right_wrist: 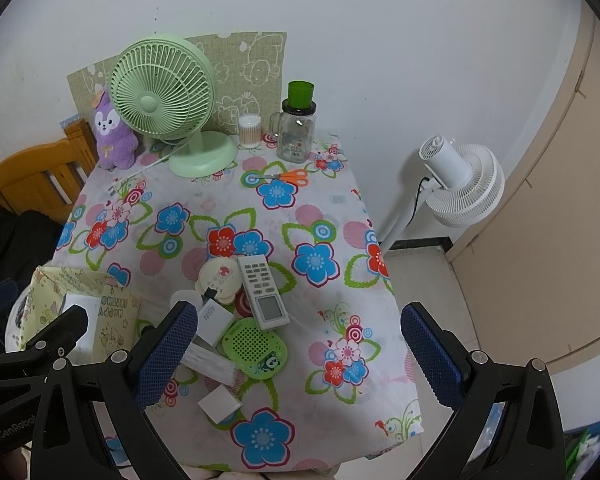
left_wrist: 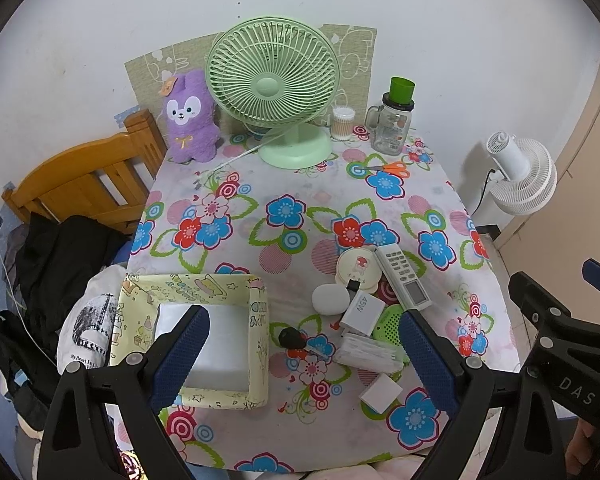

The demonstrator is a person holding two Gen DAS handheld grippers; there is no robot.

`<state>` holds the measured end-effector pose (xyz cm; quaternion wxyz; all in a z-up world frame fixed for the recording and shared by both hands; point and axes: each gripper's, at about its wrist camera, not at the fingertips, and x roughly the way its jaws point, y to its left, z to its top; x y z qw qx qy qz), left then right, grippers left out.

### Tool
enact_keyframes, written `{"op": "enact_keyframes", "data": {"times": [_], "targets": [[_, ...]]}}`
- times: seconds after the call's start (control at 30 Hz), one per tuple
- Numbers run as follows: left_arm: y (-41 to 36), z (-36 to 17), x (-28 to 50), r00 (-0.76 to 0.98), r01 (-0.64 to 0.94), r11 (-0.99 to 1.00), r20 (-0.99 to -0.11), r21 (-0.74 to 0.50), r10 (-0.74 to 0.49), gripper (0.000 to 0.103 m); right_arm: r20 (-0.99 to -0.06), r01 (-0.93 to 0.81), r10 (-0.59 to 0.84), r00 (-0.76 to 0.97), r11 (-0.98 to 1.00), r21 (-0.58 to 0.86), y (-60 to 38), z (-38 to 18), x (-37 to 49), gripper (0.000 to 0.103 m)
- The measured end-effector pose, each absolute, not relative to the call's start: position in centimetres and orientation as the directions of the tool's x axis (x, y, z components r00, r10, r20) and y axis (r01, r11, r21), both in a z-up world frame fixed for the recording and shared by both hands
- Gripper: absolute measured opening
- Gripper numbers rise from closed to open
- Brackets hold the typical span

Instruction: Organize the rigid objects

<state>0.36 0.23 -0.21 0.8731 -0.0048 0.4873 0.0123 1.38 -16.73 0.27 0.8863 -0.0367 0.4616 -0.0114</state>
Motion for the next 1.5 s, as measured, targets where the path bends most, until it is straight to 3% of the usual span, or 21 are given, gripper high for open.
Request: {"op": "enact_keyframes", "data": {"times": [0.77, 1.5], "targets": [[-0.1, -2.1, 1.4, 0.490, -0.048, 0.999, -0.872, 0.001, 0.025, 0.097, -0.834, -0.045, -0.033, 0.551, 0.997, -0.070, -16.8, -0.6, 2.9, 0.103], [-4.3, -8.2, 4.5, 0.358, -0.103, 0.995, -0.933, -0.012, 0.026, 0.096, -0.879, -0.211, 0.039, 0.475, 0.975, -0.070, -18.4, -6.2, 8.6, 0.101]]}}
